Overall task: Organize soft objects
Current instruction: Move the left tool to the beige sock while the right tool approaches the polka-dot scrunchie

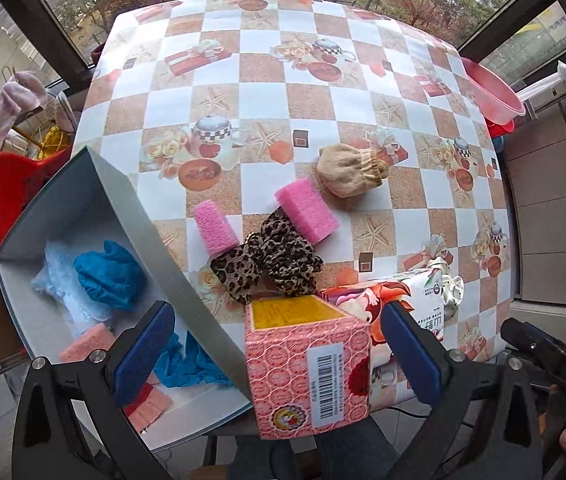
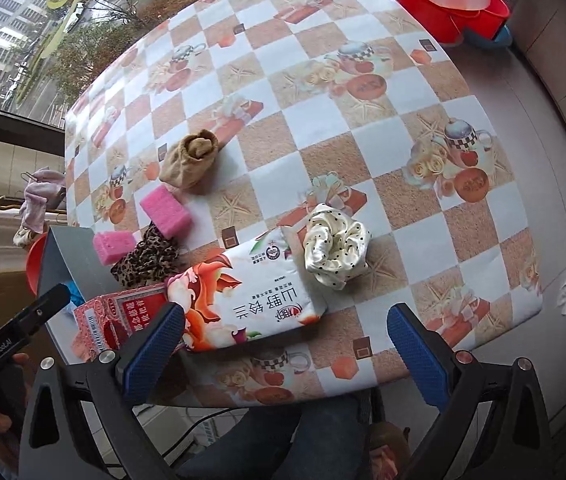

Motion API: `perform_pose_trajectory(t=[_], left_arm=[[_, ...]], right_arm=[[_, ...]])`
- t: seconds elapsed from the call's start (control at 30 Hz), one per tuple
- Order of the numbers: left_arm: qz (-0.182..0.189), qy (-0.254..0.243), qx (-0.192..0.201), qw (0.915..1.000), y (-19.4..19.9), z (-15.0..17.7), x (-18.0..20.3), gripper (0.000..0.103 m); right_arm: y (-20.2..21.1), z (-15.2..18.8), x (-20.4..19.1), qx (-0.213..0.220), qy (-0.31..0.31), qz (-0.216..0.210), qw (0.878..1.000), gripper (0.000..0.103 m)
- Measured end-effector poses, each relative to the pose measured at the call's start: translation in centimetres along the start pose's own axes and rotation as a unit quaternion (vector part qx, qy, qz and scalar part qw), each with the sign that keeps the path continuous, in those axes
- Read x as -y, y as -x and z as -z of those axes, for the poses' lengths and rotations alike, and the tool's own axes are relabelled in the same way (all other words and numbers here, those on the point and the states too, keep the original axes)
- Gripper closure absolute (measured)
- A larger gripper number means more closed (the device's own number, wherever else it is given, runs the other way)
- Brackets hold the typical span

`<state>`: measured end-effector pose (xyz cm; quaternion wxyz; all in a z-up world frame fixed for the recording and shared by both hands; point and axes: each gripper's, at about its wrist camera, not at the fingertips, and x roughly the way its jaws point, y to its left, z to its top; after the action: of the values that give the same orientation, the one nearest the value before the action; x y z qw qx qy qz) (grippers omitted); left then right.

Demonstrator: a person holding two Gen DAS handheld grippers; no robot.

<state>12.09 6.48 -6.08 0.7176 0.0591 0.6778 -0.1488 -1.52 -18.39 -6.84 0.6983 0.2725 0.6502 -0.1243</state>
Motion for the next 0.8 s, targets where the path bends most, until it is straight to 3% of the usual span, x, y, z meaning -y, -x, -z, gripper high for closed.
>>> perform_pose_trajectory(t=[0.5, 0.8], left_arm=[[-0.019, -0.04, -0.039, 0.9982, -5.2, -6.0, 8.0, 0.0], [-0.057, -0.054, -0.035, 0.9963, -10.0, -10.1, 10.6, 0.0]], right_arm=[[-4.2, -3.0, 4.3, -0.038, -0.042, 0.006, 0.998, 0.001], [-8.4, -4.5, 6.5, -0.064, -0.136, -0.023, 0.988, 0.001]])
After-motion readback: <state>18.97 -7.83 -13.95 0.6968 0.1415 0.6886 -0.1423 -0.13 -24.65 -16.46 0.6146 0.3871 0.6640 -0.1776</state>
